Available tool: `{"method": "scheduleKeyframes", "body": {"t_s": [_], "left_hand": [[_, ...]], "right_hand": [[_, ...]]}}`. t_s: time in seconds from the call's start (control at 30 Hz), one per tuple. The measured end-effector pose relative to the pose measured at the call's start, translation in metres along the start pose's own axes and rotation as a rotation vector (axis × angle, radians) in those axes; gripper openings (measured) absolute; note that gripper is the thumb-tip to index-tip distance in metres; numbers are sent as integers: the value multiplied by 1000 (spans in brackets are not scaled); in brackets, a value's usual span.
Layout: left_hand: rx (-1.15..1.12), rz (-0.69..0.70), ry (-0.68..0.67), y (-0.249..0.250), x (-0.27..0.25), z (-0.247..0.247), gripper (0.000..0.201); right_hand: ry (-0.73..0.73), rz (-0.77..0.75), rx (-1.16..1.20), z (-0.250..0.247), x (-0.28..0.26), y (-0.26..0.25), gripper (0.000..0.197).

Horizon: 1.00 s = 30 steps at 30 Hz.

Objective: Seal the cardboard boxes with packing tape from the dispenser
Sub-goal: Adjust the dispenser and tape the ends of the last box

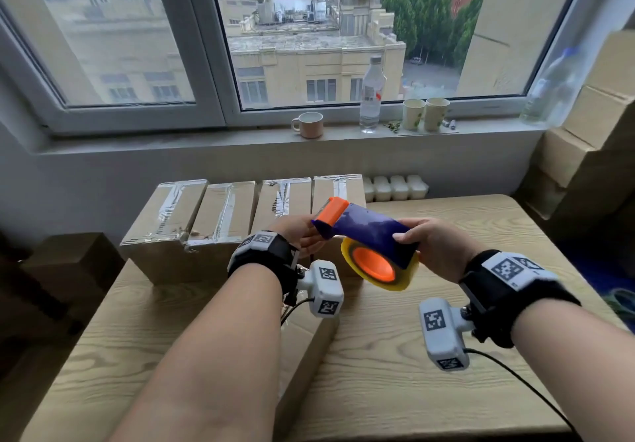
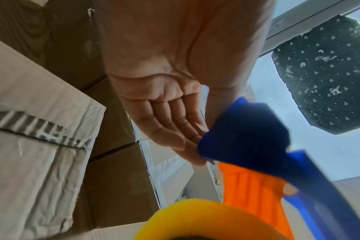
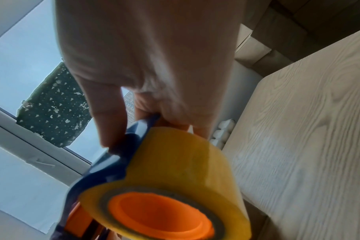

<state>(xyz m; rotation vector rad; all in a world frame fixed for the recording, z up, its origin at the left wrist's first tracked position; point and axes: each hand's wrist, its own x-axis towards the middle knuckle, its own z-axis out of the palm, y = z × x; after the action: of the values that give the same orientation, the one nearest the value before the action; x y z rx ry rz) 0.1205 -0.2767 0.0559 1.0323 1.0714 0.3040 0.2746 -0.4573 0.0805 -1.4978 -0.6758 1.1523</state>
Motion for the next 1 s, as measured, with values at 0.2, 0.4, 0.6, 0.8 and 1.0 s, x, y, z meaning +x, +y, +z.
{"method": "scheduleKeyframes", "body": {"t_s": [0.2,0.4,0.6,0.8,1.0], "left_hand": [[-41,6,-7,-2,2,-6,12],[-68,-16,-27,3,-4,-8,8],[-23,3,39,2,4,-11,15],[63,48,72,-8,9,-27,17],[149,-94,-103,-3,-1,-31,17]], "right_hand": [[-23,3,-25,2,2,0,34],[-1,44,-140,7,5,1,51],[-9,-127,-783,23,5,-8,101],[61,-293,-1049,30,0,-8,87],[45,-379,-1175,39,-6,-8,83]]}}
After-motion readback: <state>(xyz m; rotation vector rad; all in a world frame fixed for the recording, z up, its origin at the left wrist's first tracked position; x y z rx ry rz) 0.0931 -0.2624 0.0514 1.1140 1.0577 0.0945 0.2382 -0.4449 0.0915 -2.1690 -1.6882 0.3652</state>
